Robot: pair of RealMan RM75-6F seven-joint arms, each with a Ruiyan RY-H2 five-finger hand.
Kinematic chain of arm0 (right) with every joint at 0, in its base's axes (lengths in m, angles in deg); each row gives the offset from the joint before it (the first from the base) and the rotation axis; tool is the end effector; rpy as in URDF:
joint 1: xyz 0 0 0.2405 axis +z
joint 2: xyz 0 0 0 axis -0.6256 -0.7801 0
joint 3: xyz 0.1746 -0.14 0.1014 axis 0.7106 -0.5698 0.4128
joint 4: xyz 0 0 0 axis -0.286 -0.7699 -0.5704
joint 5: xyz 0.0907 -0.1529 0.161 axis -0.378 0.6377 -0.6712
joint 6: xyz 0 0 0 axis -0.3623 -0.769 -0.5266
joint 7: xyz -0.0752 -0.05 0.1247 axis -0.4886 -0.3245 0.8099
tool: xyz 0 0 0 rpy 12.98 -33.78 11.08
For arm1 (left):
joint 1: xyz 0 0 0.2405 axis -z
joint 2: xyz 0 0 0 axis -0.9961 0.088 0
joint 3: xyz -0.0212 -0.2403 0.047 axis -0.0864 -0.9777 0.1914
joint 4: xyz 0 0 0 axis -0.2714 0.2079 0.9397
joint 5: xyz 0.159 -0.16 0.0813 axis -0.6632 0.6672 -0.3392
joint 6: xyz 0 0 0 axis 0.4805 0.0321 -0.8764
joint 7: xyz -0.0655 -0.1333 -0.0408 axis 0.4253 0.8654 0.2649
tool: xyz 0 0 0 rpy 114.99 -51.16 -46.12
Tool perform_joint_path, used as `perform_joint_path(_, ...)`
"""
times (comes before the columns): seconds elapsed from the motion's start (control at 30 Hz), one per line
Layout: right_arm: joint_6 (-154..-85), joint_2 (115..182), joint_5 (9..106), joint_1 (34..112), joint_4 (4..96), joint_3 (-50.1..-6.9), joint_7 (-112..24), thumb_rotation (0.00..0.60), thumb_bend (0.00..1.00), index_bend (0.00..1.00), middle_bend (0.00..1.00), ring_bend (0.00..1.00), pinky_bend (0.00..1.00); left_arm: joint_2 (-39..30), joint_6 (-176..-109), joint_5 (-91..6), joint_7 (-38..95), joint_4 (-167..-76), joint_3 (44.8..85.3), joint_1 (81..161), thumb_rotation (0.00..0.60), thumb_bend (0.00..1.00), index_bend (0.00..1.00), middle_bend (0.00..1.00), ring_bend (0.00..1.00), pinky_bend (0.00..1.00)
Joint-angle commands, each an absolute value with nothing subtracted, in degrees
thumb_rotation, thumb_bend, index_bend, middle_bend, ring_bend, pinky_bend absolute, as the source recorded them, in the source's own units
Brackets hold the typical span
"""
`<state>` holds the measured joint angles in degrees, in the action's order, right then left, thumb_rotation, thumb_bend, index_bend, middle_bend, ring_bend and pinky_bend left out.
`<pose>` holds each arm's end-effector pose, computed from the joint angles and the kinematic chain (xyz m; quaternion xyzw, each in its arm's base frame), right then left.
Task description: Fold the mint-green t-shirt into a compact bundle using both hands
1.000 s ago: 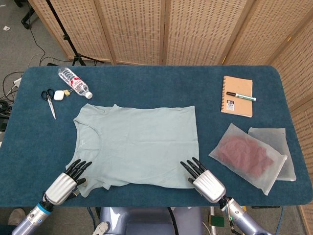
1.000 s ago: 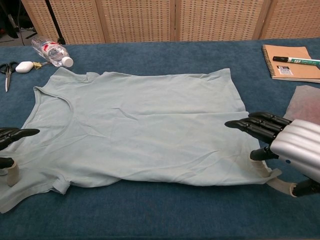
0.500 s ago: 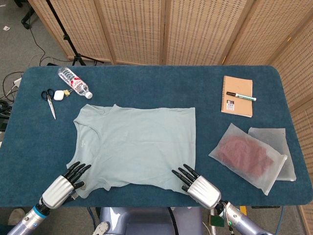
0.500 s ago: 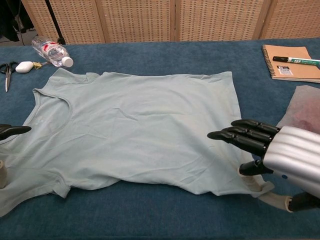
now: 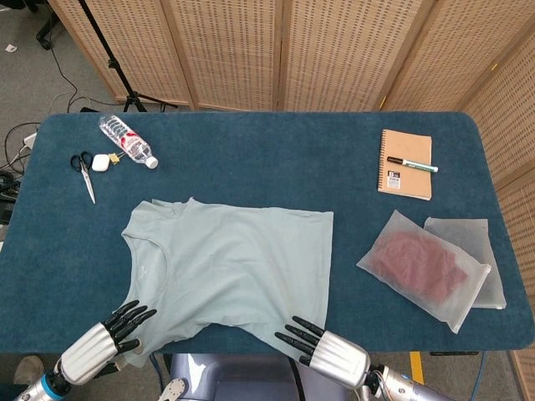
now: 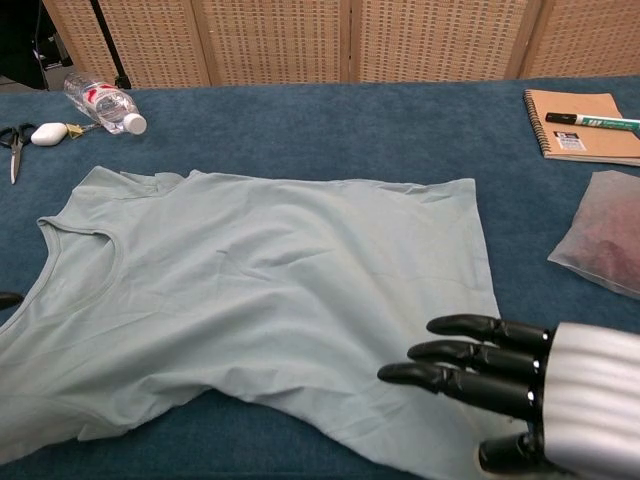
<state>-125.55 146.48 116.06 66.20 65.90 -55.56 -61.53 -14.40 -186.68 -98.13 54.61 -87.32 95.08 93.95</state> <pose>-0.1759 -0.1301 -0.0438 0.8913 -0.1360 0.3967 0.1724 -0.3278 0.1100 0.0132 -0.7870 -0.2927 -0.4951 0.2234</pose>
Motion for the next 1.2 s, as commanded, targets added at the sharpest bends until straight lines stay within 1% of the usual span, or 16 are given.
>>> perform_joint_path(0.03,-124.64,145.37,118.19,66.4,67.99,-57.23,-63.3,0.6,0.44,0.66,0.0,0.0,0.0,-13.18,-187.6,-99.46,53.89,-88.57,96.27,93.56,0.6,0.56,0.72,0.0,0.0,0.0)
perform_joint_path(0.23,-124.21,144.42,120.62,66.27,69.99,-58.49,-65.4,0.6,0.44,0.66,0.0,0.0,0.0,-12.03,-187.98,-100.88,53.7,-90.09,97.39,93.34,0.6,0.56,0.72,0.0,0.0,0.0)
perform_joint_path(0.43,-124.08,143.9,120.86,66.19,70.41,-58.51,-65.26,0.6,0.44,0.66,0.0,0.0,0.0,-11.77,-187.81,-101.43,53.74,-90.86,97.52,93.43,0.6,0.56,0.72,0.0,0.0,0.0)
perform_joint_path(0.63,-124.93,143.67,120.04,66.0,69.77,-57.43,-64.27,0.6,0.44,0.66,0.0,0.0,0.0,-11.52,-187.69,-101.0,53.6,-92.41,96.44,93.99,0.6,0.56,0.72,0.0,0.0,0.0)
perform_joint_path(0.73,-125.95,143.25,118.18,66.02,69.6,-55.9,-62.49,0.6,0.46,0.66,0.0,0.0,0.0,-11.12,-187.05,-99.67,52.9,-94.32,94.55,95.01,0.6,0.56,0.73,0.0,0.0,0.0)
perform_joint_path(0.83,-127.33,142.41,115.85,66.24,69.66,-53.82,-60.2,0.6,0.47,0.66,0.0,0.0,0.0,-10.05,-185.7,-97.57,53.39,-98.07,92.47,96.31,0.6,0.56,0.73,0.0,0.0,0.0)
perform_joint_path(1.0,-128.62,140.67,111.54,66.89,70.31,-50.13,-56.76,0.6,0.49,0.66,0.0,0.0,0.0,-6.01,-181.18,-93.82,52.06,-107.61,89.47,98.79,0.6,0.56,0.73,0.0,0.0,0.0)
perform_joint_path(1.13,-127.74,139.64,107.17,67.93,71.3,-46.83,-54.46,0.6,0.49,0.66,0.0,0.0,0.0,-1.09,-174.63,-90.07,47.12,-117.92,86.91,101.44,0.6,0.56,0.73,0.0,0.0,0.0)
perform_joint_path(1.2,-126.74,139.26,104.53,68.67,71.79,-44.85,-53.6,0.6,0.49,0.66,0.0,0.0,0.0,1.52,-170.96,-87.86,44.29,-123.18,85.01,103.32,0.6,0.56,0.73,0.0,0.0,0.0)
